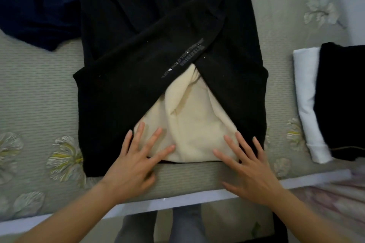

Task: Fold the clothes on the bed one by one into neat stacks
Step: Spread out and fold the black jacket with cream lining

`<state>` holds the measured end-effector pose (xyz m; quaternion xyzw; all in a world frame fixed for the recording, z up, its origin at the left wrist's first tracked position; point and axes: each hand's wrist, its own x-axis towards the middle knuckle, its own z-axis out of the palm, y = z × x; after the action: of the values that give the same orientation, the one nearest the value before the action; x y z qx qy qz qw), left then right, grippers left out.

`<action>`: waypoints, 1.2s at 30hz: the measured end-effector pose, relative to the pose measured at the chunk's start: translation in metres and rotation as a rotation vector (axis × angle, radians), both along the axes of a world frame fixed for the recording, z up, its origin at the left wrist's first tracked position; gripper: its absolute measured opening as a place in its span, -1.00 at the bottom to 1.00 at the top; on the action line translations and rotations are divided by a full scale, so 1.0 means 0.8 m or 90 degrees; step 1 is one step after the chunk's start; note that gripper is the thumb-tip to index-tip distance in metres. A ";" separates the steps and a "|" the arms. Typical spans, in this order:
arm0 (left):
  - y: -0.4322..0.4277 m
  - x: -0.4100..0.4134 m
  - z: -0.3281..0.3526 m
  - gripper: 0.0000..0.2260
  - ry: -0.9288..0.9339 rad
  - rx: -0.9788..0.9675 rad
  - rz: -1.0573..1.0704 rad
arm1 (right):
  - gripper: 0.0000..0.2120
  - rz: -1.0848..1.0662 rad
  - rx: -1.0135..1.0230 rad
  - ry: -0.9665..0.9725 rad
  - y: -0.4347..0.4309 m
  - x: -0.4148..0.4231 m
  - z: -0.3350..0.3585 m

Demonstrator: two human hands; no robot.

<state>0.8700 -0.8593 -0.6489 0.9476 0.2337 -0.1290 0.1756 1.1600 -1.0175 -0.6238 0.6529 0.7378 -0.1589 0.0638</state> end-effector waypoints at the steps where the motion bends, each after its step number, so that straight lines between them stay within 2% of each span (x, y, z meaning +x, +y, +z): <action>1: 0.002 0.003 -0.002 -0.20 0.016 0.010 0.021 | -0.07 -0.013 0.001 -0.009 -0.001 0.002 -0.007; 2: 0.005 0.007 -0.003 -0.17 0.025 0.018 0.049 | -0.07 -0.035 0.008 -0.008 0.001 0.006 -0.012; 6: 0.020 0.018 -0.010 -0.06 0.062 0.019 0.122 | -0.28 -0.074 0.041 0.009 0.021 0.025 -0.021; 10: 0.028 0.040 0.003 -0.14 0.164 -0.017 0.110 | -0.25 -0.094 -0.097 0.067 0.038 0.041 -0.013; 14: 0.063 0.046 0.046 -0.24 0.141 -0.256 0.252 | -0.40 -0.251 -0.108 0.290 0.076 0.065 0.022; 17: 0.071 0.056 0.083 -0.47 0.148 -0.335 0.312 | -0.38 -0.241 -0.234 0.330 0.099 0.080 0.047; 20: 0.055 0.064 0.108 -0.66 0.216 -0.401 0.295 | -0.35 -0.246 -0.390 0.354 0.092 0.093 0.070; 23: 0.023 0.063 0.121 -0.76 0.320 -0.462 0.267 | -0.40 -0.302 -0.528 0.377 0.065 0.103 0.085; 25: -0.001 0.063 0.126 -0.79 0.403 -0.512 0.247 | -0.52 -0.314 -0.626 0.383 0.046 0.102 0.092; 27: -0.024 0.067 0.130 -0.77 0.470 -0.607 0.249 | -0.65 -0.307 -0.721 0.365 0.034 0.097 0.099; 29: -0.036 0.069 0.134 -0.74 0.516 -0.701 0.249 | -0.70 -0.309 -0.788 0.337 0.034 0.095 0.107; 31: -0.032 0.068 0.139 -0.72 0.520 -0.742 0.247 | -0.69 -0.302 -0.786 0.321 0.050 0.099 0.118; 36: 0.050 0.061 0.162 -0.70 0.417 -0.751 0.324 | -0.69 -0.310 -0.645 0.347 0.139 0.122 0.150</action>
<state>0.9190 -0.8197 -0.5191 0.5237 0.3795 -0.4662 0.6036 1.2573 -0.9065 -0.5038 0.6273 0.3904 -0.6599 0.1367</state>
